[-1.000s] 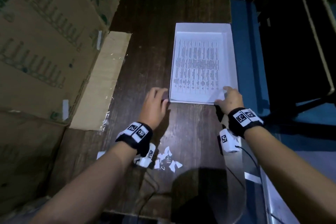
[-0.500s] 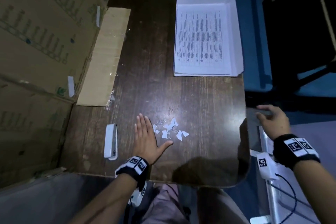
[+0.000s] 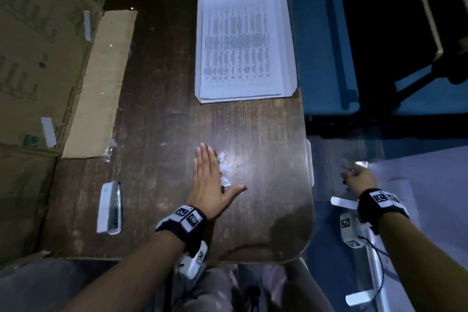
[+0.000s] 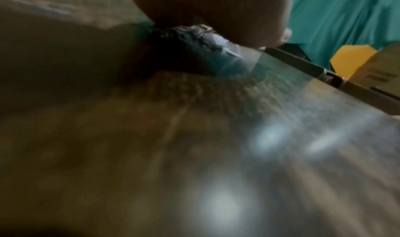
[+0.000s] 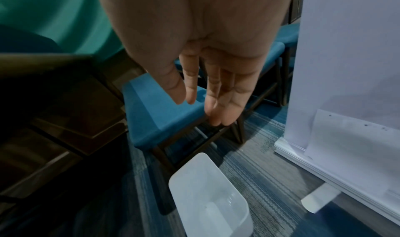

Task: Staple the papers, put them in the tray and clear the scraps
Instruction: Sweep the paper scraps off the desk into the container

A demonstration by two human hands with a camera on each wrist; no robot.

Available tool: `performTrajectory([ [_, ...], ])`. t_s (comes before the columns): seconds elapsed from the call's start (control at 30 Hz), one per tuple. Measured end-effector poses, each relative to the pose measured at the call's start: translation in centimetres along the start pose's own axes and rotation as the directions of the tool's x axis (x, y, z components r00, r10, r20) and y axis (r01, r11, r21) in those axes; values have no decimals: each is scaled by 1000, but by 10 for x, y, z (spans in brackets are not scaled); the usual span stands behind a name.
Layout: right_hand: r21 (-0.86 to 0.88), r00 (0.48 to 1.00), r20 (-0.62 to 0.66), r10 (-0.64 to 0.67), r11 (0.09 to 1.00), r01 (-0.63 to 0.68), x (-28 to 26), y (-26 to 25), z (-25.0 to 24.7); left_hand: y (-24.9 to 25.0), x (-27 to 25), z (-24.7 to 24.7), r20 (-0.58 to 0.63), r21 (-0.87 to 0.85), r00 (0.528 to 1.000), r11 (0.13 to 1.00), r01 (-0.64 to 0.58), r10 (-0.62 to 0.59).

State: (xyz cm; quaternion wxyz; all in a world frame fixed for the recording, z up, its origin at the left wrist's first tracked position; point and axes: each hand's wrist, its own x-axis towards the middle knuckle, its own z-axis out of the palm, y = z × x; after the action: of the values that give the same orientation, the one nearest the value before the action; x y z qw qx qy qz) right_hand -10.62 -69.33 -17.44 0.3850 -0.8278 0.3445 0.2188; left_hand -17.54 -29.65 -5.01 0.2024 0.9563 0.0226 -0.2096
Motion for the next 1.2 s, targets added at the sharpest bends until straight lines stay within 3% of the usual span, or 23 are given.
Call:
performTrajectory([
  [0.17,-149,979,176,100,986,-73,29,27,11,-3,-1,9,22,233,997,970,-71,68],
  [0.37,-213,963,240,118,975,-67,60,40,18,21,33,9,-7,298,988,944,-142,151],
  [0.57,-353,956,267,126,935,-25,101,47,36,58,87,5,-52,303,967,926,-224,251],
  [0.87,-408,916,349,198,912,-41,161,71,123,56,93,7,-61,372,947,888,-272,316],
  [1.07,-436,928,321,191,899,-34,173,84,156,50,93,11,-75,418,946,871,-256,314],
  [1.2,-408,946,286,156,912,-27,154,70,140,50,93,9,-64,410,950,876,-253,304],
])
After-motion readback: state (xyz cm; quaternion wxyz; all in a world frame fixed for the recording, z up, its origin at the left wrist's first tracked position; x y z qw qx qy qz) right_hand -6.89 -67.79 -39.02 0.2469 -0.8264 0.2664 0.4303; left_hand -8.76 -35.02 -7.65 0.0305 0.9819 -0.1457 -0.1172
